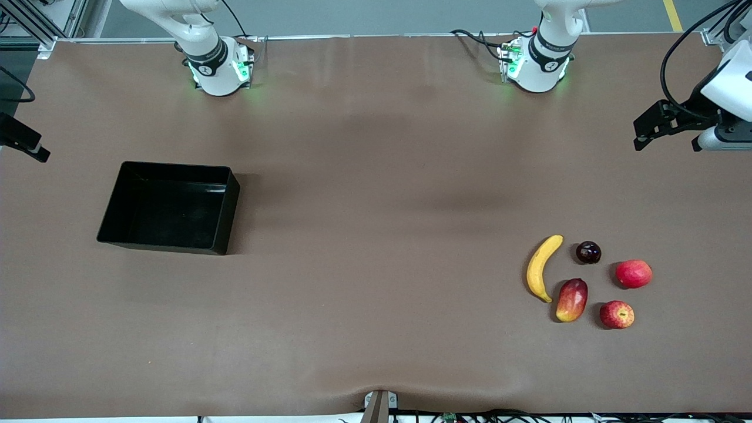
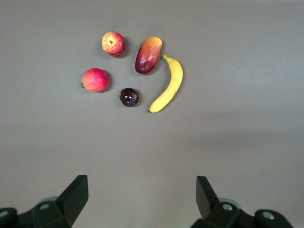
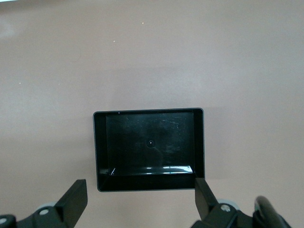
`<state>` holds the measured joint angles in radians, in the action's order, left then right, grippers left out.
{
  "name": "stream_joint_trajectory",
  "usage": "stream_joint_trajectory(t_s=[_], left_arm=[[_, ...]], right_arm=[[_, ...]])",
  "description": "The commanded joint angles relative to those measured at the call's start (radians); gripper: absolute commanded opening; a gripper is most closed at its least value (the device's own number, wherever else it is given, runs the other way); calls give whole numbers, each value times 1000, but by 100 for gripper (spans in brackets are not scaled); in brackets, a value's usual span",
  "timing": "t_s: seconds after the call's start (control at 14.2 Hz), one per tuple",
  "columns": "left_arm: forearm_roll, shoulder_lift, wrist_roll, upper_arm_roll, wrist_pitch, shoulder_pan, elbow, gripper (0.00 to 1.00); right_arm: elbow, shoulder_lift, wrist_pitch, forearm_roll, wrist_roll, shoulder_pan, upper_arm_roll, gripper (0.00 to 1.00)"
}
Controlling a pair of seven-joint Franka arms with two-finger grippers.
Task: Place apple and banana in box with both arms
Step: 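Reach the right gripper to the black box while the left gripper reaches the fruit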
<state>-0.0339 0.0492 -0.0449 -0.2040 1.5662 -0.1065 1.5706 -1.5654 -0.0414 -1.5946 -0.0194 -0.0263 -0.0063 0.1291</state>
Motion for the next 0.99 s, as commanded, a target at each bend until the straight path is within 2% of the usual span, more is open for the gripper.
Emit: stream_joint_trajectory(t_s=[0.0, 0.21, 0.49, 0.92], left_arm=[[6, -5, -13, 3, -12, -4, -23, 100], [11, -9, -1, 6, -17, -41, -23, 100], [13, -129, 31, 34, 3, -53, -24, 100], [-30, -357, 74, 35, 312, -42, -24, 100]], right_arm=[[16, 9, 7, -1, 5, -6, -2, 100], [16, 11, 7, -1, 5, -8, -2, 100], [18, 28, 7, -1, 6, -9, -2, 100], [27, 83, 4, 4, 5, -29, -2, 100]])
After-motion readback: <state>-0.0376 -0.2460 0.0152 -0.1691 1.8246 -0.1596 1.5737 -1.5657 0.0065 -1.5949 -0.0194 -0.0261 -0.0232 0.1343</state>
